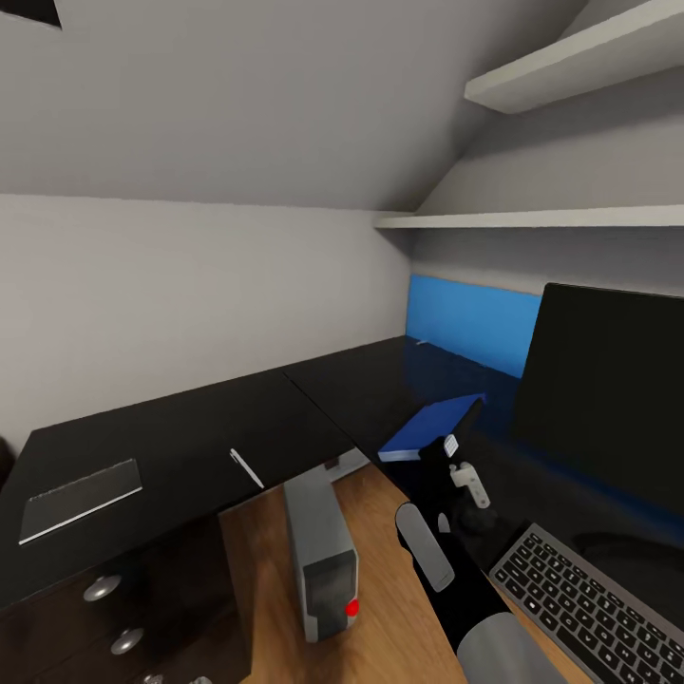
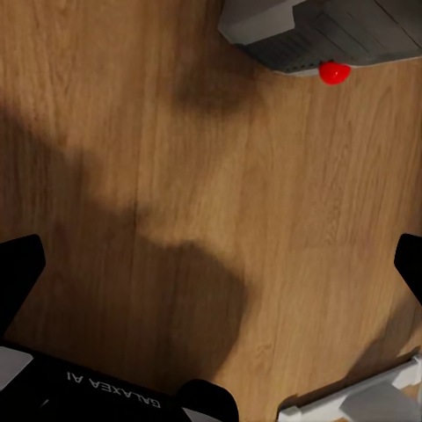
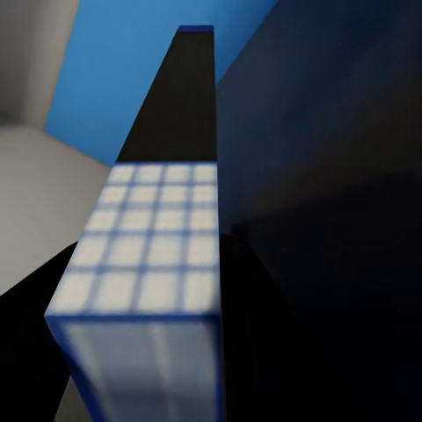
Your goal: In the bedroom, organize the workspace by keeping the computer under the desk, ensuring the monitor is on the desk, placing the keyboard on the desk next to the monitor, placing the mouse on the desk next to the keyboard, moving the folder from the swivel chair onto the desk next to the mouse, stacking the notebook on top of the folder with the pen on top of the notebook, and positioning the swivel chair next to the desk.
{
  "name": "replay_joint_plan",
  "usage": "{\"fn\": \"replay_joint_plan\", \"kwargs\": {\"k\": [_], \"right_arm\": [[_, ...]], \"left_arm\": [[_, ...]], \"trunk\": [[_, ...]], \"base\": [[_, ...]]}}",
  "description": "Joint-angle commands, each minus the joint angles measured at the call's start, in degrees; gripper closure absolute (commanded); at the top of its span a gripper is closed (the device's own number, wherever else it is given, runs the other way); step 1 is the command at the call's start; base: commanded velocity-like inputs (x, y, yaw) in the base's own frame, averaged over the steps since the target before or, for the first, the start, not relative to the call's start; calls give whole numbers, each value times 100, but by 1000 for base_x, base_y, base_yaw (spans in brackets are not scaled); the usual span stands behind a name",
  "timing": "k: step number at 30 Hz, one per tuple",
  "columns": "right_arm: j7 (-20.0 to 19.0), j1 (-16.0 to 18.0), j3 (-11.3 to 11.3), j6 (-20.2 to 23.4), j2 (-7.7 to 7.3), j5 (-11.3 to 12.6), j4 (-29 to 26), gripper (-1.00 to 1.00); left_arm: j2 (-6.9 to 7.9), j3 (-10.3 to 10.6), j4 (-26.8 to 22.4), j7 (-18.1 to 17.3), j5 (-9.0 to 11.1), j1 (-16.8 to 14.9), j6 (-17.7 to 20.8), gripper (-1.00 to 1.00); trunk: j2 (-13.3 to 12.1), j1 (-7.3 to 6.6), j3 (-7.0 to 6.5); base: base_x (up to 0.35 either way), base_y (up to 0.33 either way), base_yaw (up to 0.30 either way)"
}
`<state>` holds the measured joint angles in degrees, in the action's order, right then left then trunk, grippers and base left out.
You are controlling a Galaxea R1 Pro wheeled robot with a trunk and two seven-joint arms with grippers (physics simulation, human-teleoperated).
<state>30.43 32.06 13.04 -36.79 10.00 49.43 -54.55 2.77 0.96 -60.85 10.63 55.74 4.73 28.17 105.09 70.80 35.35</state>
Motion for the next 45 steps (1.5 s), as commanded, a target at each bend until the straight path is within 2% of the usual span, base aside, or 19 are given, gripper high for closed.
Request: {"fn": "replay_joint_plan", "kwargs": {"k": [1,18,19,29,45], "right_arm": [[24,4,10,-15,0,11,-3,100],[24,4,-1,10,0,31,-3,100],[24,3,-5,10,0,31,-3,-100],[24,8,-59,14,0,40,-3,-100],[24,3,0,-4,0,-18,-32,-100]], "left_arm": [[4,10,-14,53,60,2,10,-100],[49,23,-5,82,-30,2,-20,-100],[49,22,-5,83,-30,2,-21,-100],[49,19,-4,80,-29,2,-22,-100],[57,25,3,88,-54,35,-31,-100]], "trunk": [[3,0,5],[3,0,5],[3,0,5],[3,0,5],[3,0,5]], "base": [[0,0,0],[31,0,0],[7,0,0],[1,0,0],[-58,0,0]]}}
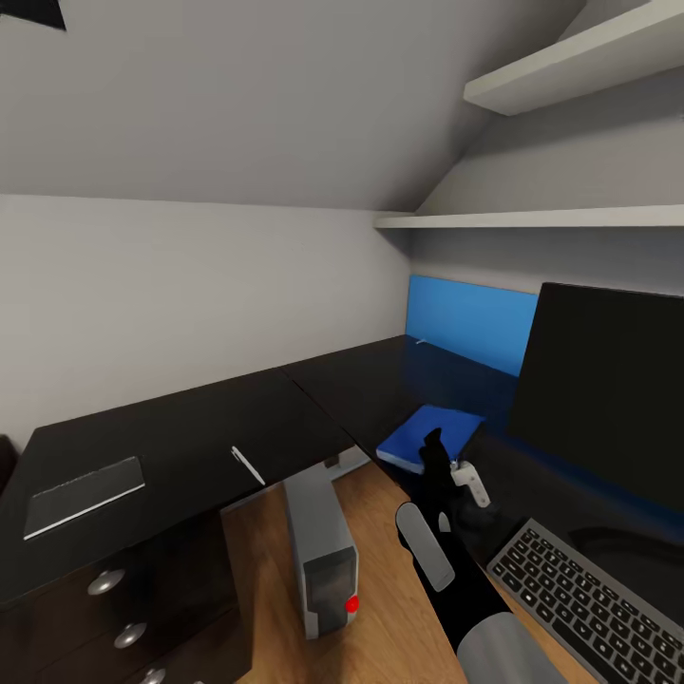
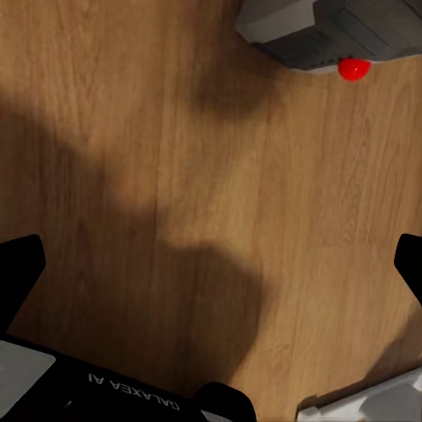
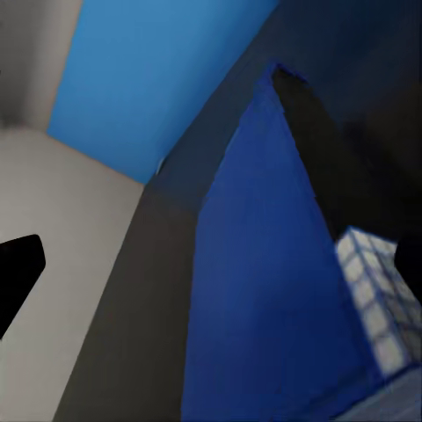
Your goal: In the bedroom, organize the workspace by keeping the computer under the desk, ensuring the monitor is on the desk, placing the keyboard on the desk next to the monitor, placing the mouse on the desk next to the keyboard, moving the folder from the swivel chair onto the desk next to the mouse, stacking the notebook on top of the folder with the pen on top of the notebook, and positioning the swivel chair next to the desk.
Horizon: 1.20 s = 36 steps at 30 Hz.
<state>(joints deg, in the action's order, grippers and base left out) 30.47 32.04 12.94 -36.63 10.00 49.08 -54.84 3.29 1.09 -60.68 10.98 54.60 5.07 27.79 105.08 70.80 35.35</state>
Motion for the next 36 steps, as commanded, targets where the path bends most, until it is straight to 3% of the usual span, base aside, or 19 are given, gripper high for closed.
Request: {"fn": "replay_joint_plan", "kwargs": {"k": [1,17,26,33,36], "right_arm": [[20,4,11,-22,0,16,-8,-100],[6,4,31,-36,0,0,-93,-100],[9,-3,305,-21,0,-25,-406,-100],[11,-5,378,25,0,-462,-542,-100],[11,-8,464,387,0,-574,-729,-100]], "left_arm": [[5,11,-14,53,60,2,7,-100],[5,23,-14,62,51,28,6,-100],[5,22,-14,62,51,38,7,-100],[-1,6,-14,54,76,38,7,-100],[-3,-6,-8,54,104,38,7,-100]], "trunk": [[3,-1,5],[3,-1,5],[3,-1,5],[3,-1,5],[3,-1,5]], "base": [[-30,0,0],[-4,0,0],[0,0,0],[0,0,0],[0,0,0]]}}
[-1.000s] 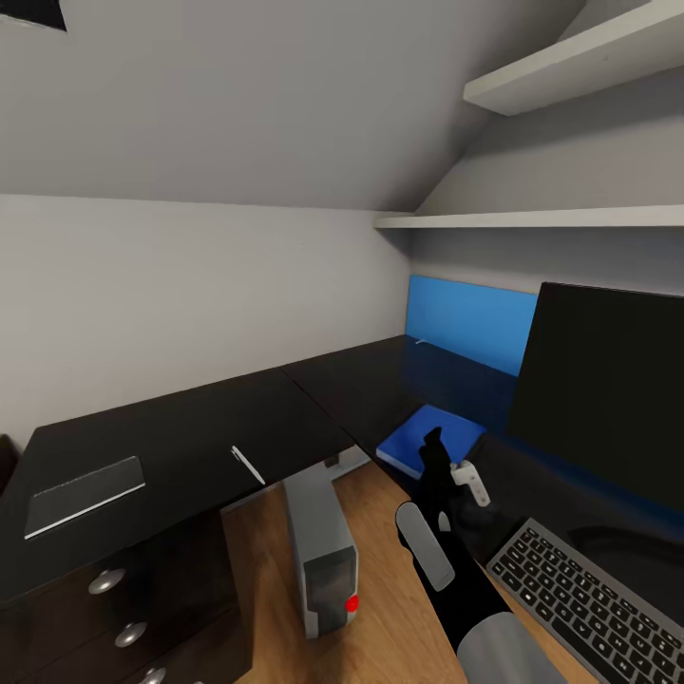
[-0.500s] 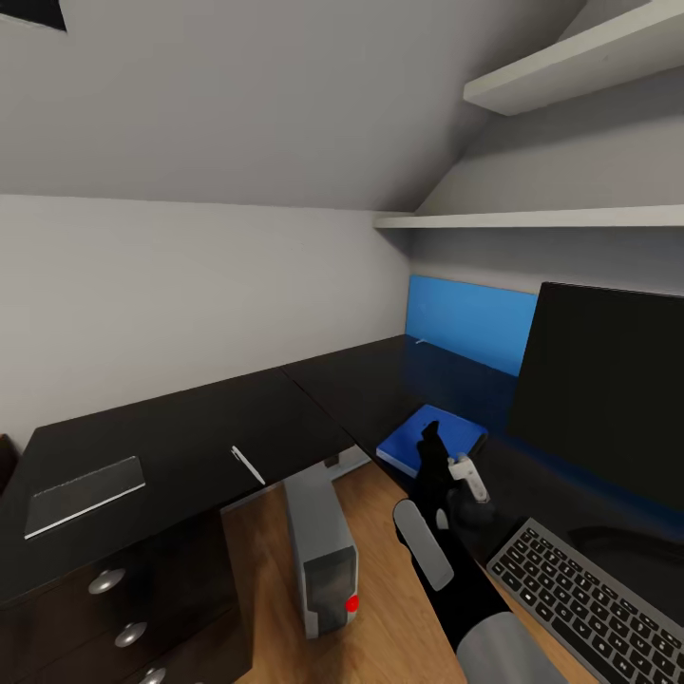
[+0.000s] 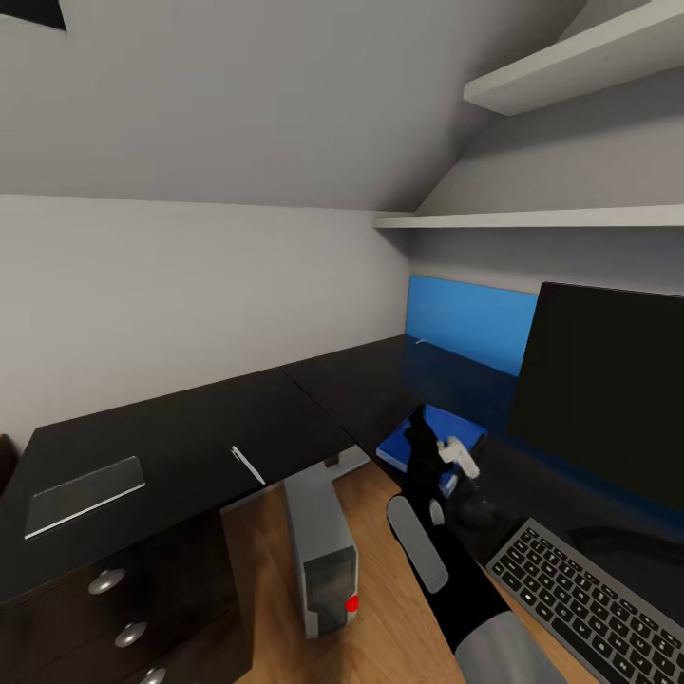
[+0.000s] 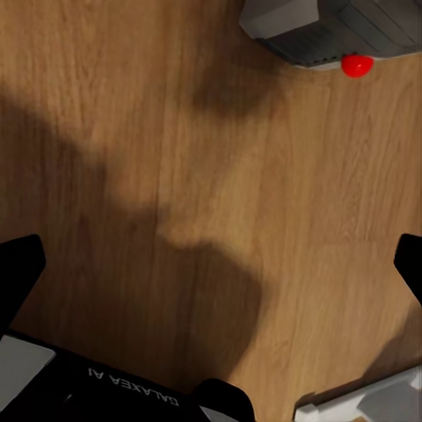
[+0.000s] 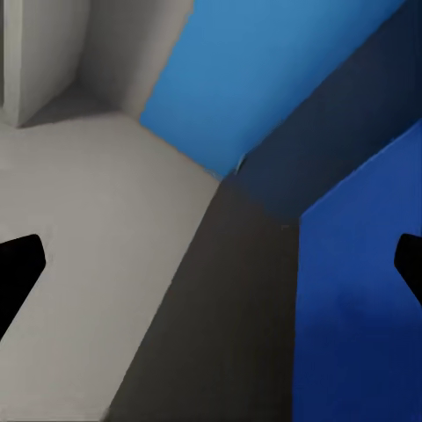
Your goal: In the bedroom, organize the workspace by keeping the computer under the desk, ensuring the monitor is on the desk, placing the keyboard on the desk next to the monitor, placing the mouse on the desk next to the keyboard, moving the folder from the swivel chair onto the desk next to the mouse, stacking the notebook on top of the folder with the pen on top of the notebook, and positioning the swivel chair next to the desk.
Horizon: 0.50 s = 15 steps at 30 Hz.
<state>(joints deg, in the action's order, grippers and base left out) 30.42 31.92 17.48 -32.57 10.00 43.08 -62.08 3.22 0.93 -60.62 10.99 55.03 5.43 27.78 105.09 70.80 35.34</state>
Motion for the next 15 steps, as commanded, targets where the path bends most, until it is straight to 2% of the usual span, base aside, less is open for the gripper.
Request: {"fn": "replay_joint_plan", "kwargs": {"k": [1,2,3,5,6,9,12,15], "right_arm": [[16,3,24,153,0,15,-71,-100],[16,4,37,369,0,7,-144,-100],[16,5,61,887,-28,-6,-298,-100],[13,8,89,1506,-61,-16,-448,-100],[9,18,159,2181,-83,-30,-566,-100],[-41,46,329,3135,-106,-83,-679,-100],[-178,62,460,3833,-113,-189,-779,-100],[-382,51,576,4224,-117,-353,-937,-100]], "left_arm": [[4,8,-14,51,64,2,9,-100],[4,7,-13,50,67,2,9,-100],[5,9,-13,51,71,2,9,-100],[6,10,-12,51,70,2,9,-100],[8,11,-12,52,70,2,7,-100],[13,10,-8,52,68,2,3,-100],[17,8,25,52,69,2,6,-100],[19,6,50,53,69,2,5,-100]], "trunk": [[3,0,5],[-37,-22,-13],[-77,-44,-31],[-158,-88,-67],[-198,-110,-85],[-318,-176,-139],[-438,-242,-192],[-559,-308,-246]], "base": [[0,0,0],[0,0,0],[0,0,0],[0,0,0],[0,0,0],[0,0,0],[0,0,0],[0,0,0]]}}
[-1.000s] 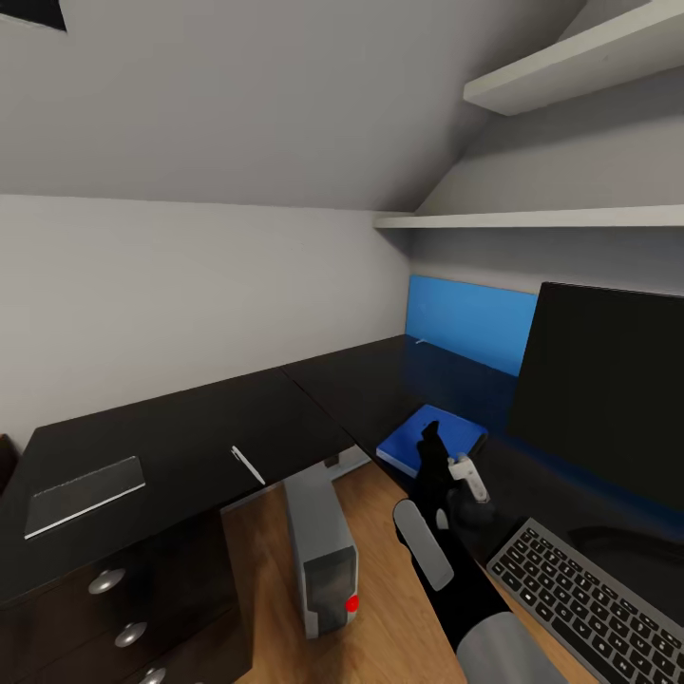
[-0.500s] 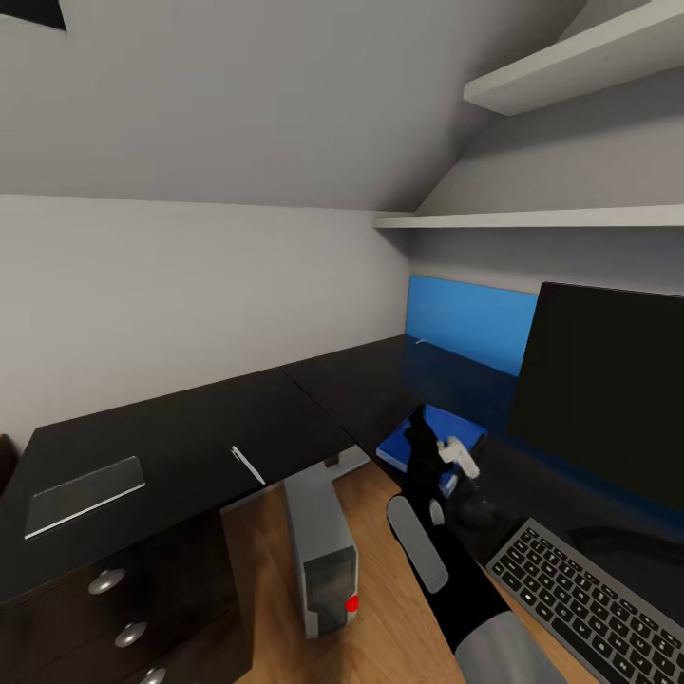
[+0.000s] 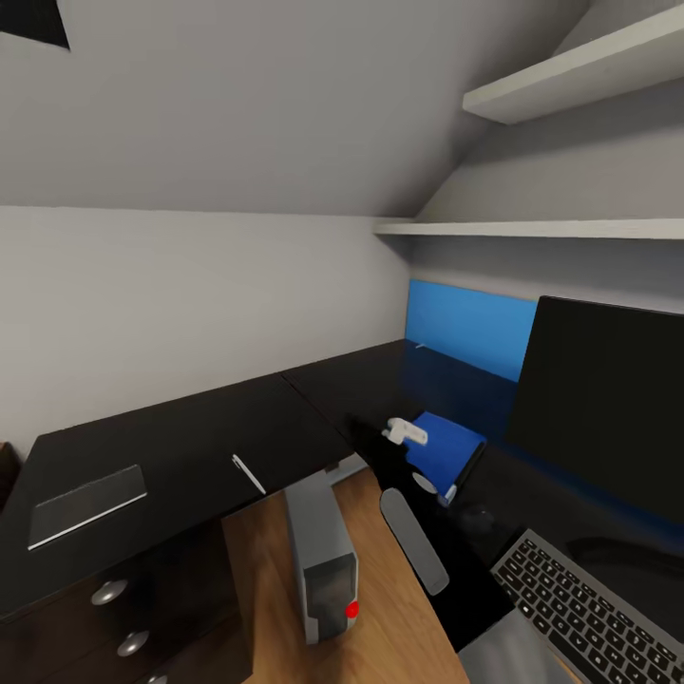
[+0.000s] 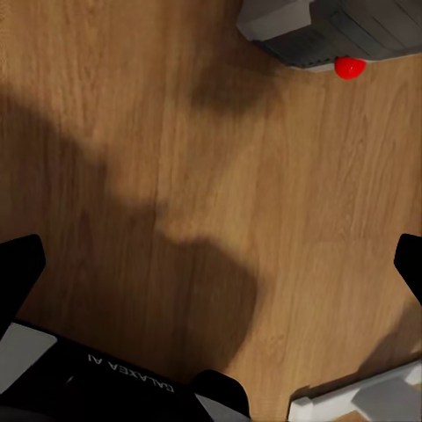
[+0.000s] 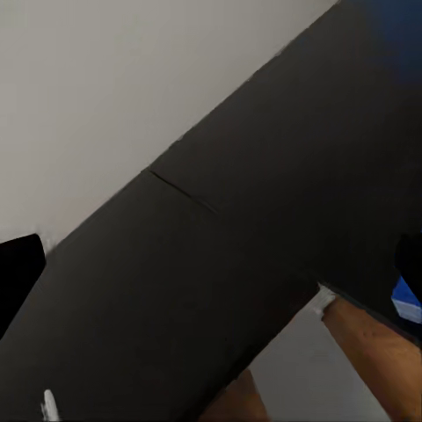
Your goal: In the bedroom, organize the workspace by keeping the computer under the desk, ensuring the monitor is on the desk, placing the keyboard on the desk next to the monitor, placing the mouse on the desk next to the keyboard, moving the folder from the swivel chair onto the desk next to the mouse, stacking the notebook on top of the folder with the pen on top of the notebook, and positioning the swivel chair next to the desk.
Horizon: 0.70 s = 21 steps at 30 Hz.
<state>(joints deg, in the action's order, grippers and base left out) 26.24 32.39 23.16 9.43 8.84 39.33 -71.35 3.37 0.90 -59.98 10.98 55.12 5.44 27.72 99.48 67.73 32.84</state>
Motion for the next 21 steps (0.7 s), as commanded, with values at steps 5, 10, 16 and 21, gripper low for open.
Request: {"fn": "replay_joint_plan", "kwargs": {"k": [5,10,16,21], "right_arm": [[-226,-27,180,359,-11,-526,-261,-100],[-301,-34,261,740,-7,-819,-346,-100],[-363,-19,259,2195,14,-867,-512,-100],[-399,-14,231,2826,13,-842,-730,-100]], "left_arm": [[16,8,11,53,54,9,7,-100],[61,7,-28,40,74,178,-306,-100],[68,19,-128,31,109,454,-1279,-100],[41,23,-165,31,118,560,-1481,-100]], "trunk": [[-199,-110,-85],[-400,-220,-175],[-640,-352,-283],[-841,-462,-372]], "base": [[0,0,0],[0,0,0],[0,0,0],[0,0,0]]}}
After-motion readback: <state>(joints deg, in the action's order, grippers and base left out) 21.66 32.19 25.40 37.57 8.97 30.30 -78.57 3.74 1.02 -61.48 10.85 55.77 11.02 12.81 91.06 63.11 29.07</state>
